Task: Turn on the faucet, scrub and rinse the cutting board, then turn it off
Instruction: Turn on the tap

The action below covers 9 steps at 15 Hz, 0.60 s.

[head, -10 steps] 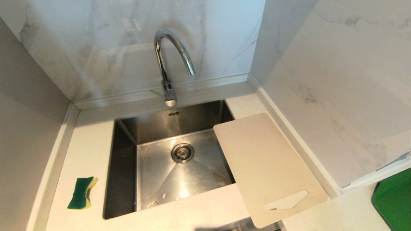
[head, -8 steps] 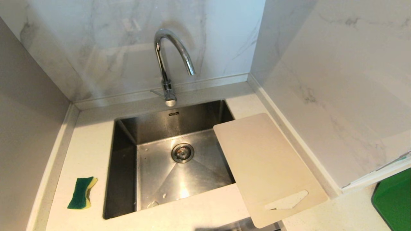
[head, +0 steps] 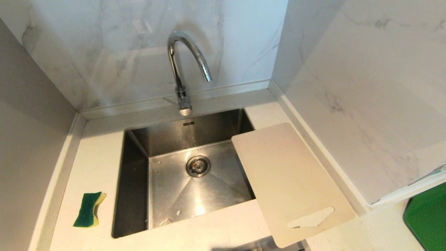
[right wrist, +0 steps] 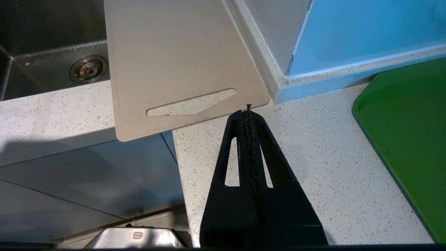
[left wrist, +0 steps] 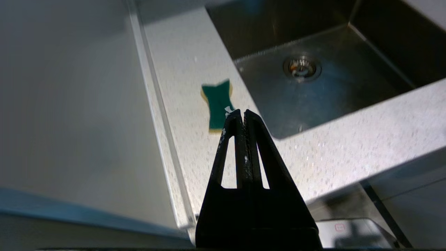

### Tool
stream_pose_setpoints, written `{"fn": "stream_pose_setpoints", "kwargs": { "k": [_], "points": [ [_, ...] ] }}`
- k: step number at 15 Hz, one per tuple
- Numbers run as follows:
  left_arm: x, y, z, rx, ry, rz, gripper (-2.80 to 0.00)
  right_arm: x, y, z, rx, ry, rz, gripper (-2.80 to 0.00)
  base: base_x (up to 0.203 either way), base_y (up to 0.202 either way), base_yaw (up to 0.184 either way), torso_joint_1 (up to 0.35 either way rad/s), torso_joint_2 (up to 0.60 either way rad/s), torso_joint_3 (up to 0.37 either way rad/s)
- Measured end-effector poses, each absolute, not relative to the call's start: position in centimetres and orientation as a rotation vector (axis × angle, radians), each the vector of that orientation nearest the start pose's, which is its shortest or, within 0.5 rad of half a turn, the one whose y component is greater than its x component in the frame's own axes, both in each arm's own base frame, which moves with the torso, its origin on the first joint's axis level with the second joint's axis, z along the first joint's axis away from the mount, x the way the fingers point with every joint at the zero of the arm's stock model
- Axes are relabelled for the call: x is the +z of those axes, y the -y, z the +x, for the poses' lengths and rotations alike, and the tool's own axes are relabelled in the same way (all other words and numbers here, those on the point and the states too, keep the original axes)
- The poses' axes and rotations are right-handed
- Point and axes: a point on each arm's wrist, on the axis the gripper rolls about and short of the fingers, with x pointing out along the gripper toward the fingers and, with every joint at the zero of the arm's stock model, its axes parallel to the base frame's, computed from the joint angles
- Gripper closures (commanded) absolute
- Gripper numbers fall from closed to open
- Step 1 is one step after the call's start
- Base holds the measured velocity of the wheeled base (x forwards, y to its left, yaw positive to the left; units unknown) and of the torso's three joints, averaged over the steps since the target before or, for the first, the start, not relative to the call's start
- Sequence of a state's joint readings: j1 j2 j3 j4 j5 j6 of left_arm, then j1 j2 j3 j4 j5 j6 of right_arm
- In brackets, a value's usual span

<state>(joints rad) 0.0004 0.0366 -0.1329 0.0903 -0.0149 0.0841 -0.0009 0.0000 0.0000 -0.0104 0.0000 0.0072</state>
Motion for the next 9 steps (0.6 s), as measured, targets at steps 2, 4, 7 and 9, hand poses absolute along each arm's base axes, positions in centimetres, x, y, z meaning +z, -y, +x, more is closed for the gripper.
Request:
{"fn": "stream_pose_setpoints", "kwargs": {
  "k": [2, 4, 7, 9],
  "points": [
    [13.1, 0.0, -3.2, -0.020, 0.027, 0.100, 0.00, 7.7, 0.0, -2.3, -0.001, 0.010, 0.007, 0.00, 0.000, 0.000, 0.000, 0.000, 0.00, 0.000],
    [16.5, 0.0, -2.7, -0.039, 0.034, 0.109, 0.00, 7.7, 0.0, -2.3, -0.001, 0.011, 0.008, 0.00, 0.000, 0.000, 0.000, 0.000, 0.00, 0.000],
    [21.7, 0.0, -0.9, -0.081, 0.031, 0.134, 0.00, 7.7, 0.0, -2.3, -0.001, 0.010, 0.008, 0.00, 0.000, 0.000, 0.000, 0.000, 0.00, 0.000],
    [24.4, 0.1, 0.9, -0.101, 0.015, 0.153, 0.00, 7.7, 0.0, -2.3, -0.001, 0.010, 0.007, 0.00, 0.000, 0.000, 0.000, 0.000, 0.00, 0.000]
  ]
}}
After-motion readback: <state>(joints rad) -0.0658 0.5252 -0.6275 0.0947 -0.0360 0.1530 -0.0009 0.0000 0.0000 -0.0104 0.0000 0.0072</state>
